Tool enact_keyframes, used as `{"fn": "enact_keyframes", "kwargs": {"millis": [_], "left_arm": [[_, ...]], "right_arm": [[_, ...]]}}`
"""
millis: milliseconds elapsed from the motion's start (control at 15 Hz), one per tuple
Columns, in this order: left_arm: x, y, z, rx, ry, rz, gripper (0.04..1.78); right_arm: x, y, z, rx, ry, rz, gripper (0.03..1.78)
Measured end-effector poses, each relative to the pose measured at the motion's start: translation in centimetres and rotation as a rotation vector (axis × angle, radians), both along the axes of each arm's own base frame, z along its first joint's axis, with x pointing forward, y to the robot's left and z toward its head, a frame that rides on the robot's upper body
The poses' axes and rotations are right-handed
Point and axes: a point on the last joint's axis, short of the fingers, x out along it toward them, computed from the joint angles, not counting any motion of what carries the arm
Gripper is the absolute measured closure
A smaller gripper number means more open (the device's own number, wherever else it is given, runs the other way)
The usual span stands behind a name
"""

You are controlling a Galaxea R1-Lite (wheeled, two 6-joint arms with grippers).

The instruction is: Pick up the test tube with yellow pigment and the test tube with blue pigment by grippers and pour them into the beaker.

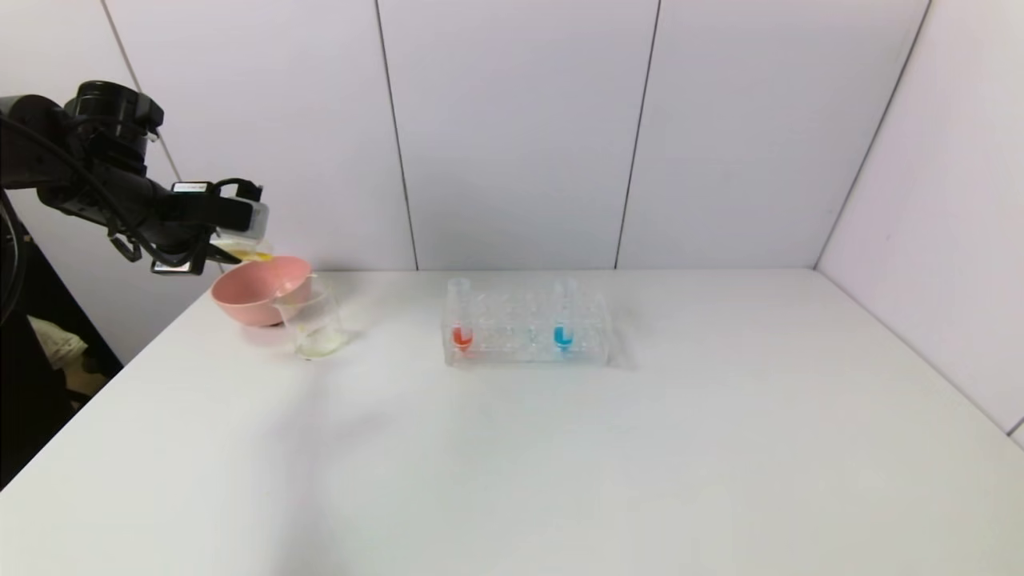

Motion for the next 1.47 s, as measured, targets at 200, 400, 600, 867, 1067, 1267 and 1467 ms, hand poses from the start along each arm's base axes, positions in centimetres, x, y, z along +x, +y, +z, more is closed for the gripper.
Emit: {"fn": "enact_keyframes", "kwargs": {"millis": [200,400,600,867,1067,1267,1467], "left_arm": [[0.04,-0.12,-0.05,0.015,0.004,0.012,1.4],[0.1,-0.49,-0.04,0.018,0.004,0.006,1.4],[0.11,-0.5,-0.05,0.037,0.004,0.008,1.4],[0.11,-0.54,-0.06,0.04,0.006,0.006,1.4],[0.14,-0.72,-0.07,0.056,0.008,0.015,1.4],[0.17,-0.93,-0.08,0.062,0.009,0.016,1.4],[0.2,-1.05,-0.13,0.065,0.012,0.017,1.4]], "right_arm": [[0.0,0.0,0.0,-0.001,0.0,0.0,0.1],[0.0,0.0,0.0,0.0,0.0,0.0,0.1],[0.0,0.0,0.0,0.0,0.0,0.0,0.1],[0.0,0.0,0.0,0.0,0.0,0.0,0.1],[0.0,0.0,0.0,0.0,0.0,0.0,0.1],[0.0,0.0,0.0,0.0,0.0,0.0,0.1],[0.0,0.0,0.0,0.0,0.0,0.0,0.1]]}}
